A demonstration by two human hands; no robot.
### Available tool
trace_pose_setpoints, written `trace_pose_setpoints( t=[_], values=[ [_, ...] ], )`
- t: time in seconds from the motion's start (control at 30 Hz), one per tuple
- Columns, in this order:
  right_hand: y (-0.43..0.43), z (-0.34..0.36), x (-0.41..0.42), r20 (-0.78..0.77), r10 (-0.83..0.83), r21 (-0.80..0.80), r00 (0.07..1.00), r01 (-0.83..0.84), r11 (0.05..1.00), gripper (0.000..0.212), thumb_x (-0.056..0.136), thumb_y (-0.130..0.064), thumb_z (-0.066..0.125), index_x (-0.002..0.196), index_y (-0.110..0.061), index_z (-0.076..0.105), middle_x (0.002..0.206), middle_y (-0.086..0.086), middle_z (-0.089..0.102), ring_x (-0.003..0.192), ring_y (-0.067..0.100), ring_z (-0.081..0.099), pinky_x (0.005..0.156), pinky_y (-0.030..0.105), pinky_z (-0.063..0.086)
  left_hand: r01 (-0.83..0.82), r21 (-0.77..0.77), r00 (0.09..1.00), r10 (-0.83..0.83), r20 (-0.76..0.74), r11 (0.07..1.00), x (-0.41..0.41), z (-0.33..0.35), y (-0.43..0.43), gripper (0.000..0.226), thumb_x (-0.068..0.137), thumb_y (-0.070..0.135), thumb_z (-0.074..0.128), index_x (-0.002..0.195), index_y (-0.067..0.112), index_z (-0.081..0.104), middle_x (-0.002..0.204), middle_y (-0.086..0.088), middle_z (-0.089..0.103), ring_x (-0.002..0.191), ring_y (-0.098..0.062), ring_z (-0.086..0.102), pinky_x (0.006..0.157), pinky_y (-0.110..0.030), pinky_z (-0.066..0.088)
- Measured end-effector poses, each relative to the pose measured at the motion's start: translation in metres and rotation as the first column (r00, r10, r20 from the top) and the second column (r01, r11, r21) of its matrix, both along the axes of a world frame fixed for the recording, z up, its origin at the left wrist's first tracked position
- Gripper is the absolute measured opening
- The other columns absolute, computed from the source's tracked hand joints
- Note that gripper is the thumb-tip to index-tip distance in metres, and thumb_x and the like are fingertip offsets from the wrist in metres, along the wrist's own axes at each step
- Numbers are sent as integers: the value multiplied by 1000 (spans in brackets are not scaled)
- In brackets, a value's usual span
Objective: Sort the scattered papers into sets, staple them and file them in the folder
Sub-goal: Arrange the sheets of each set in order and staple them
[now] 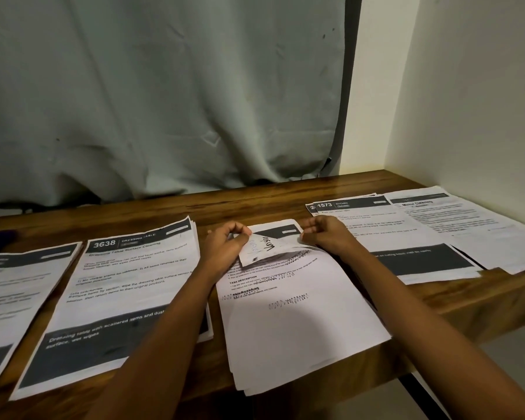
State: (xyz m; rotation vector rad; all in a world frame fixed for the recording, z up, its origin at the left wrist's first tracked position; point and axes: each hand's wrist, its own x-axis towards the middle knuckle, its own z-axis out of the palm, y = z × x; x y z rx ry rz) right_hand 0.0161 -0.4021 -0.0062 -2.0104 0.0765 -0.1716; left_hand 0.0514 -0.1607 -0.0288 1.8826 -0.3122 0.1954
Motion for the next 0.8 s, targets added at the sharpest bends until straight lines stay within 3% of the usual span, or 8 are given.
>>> trace_pose_setpoints(
  t=[0.23,0.43,0.6,0.8],
  values=[
    [2,-1,4,44,-58,-103,997,62,993,29,80,-19,75,108,-14,66,97,2,70,92,17,65,89,29,50,0,-4,1000,0,-26,1000,-2,1,1,18,90,18,61,86,34,68,98,19,66,103,-17,61,108,-60,33],
    [0,3,7,-11,-48,25,999,48,999,32,81,-9,72,111,-7,62,100,8,69,97,22,66,82,27,52,17,-2,1000,-17,-17,1000,-4,2,3,19,87,27,58,88,44,66,98,20,67,103,-18,62,108,-63,30],
    [1,9,-2,4,-55,90,998,55,994,35,75,-3,77,106,-7,61,89,4,66,79,14,64,61,20,48,20,13,1000,-19,-11,1000,-5,2,2,15,84,43,55,94,46,65,100,20,67,104,-17,62,107,-62,32],
    [1,9,-7,131,-82,29,988,79,996,30,72,-11,82,97,-11,66,79,3,69,74,14,67,63,23,48,25,16,1000,-25,-17,1000,-7,4,2,18,82,50,53,95,49,64,101,19,67,104,-18,63,106,-61,34]
  ],
)
